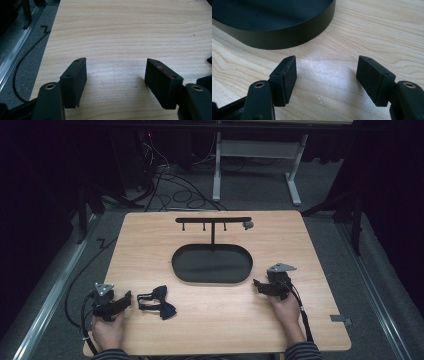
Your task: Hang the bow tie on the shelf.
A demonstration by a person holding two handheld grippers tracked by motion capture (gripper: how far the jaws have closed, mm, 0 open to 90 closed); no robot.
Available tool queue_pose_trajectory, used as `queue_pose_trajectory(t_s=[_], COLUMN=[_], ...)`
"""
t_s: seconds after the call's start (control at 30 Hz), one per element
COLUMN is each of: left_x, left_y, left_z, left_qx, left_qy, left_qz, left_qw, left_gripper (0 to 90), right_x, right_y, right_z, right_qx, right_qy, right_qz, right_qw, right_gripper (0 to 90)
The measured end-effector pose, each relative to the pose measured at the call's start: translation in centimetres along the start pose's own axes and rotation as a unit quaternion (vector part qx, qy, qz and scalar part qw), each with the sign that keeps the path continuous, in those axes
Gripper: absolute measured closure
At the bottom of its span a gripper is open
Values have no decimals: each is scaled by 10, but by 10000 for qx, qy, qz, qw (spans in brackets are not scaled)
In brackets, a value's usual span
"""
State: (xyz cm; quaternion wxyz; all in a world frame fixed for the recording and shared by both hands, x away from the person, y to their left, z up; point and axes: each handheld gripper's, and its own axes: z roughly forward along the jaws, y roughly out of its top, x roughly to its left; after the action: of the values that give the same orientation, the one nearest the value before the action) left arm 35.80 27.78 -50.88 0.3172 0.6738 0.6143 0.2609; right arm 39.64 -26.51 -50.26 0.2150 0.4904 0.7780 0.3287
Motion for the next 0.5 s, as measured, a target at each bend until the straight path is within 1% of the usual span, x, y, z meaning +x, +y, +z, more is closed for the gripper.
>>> queue_pose_trajectory(t_s=[0.23,0.4,0.5], left_x=[2,0,0], left_y=[0,1,1], left_z=[0,1,1], left_qx=[-14,-1,-2], left_qy=[-68,-14,-25], left_qz=[-54,14,7], left_qw=[10000,10000,10000], left_gripper=[340,339,340], right_x=[0,0,0], right_y=[0,0,0], right_z=[0,0,0], right_qx=[-1,3,5], right_qy=[-1,-6,-9], right_qz=[3,5,17], right_qw=[10000,10000,10000], right_gripper=[343,342,343])
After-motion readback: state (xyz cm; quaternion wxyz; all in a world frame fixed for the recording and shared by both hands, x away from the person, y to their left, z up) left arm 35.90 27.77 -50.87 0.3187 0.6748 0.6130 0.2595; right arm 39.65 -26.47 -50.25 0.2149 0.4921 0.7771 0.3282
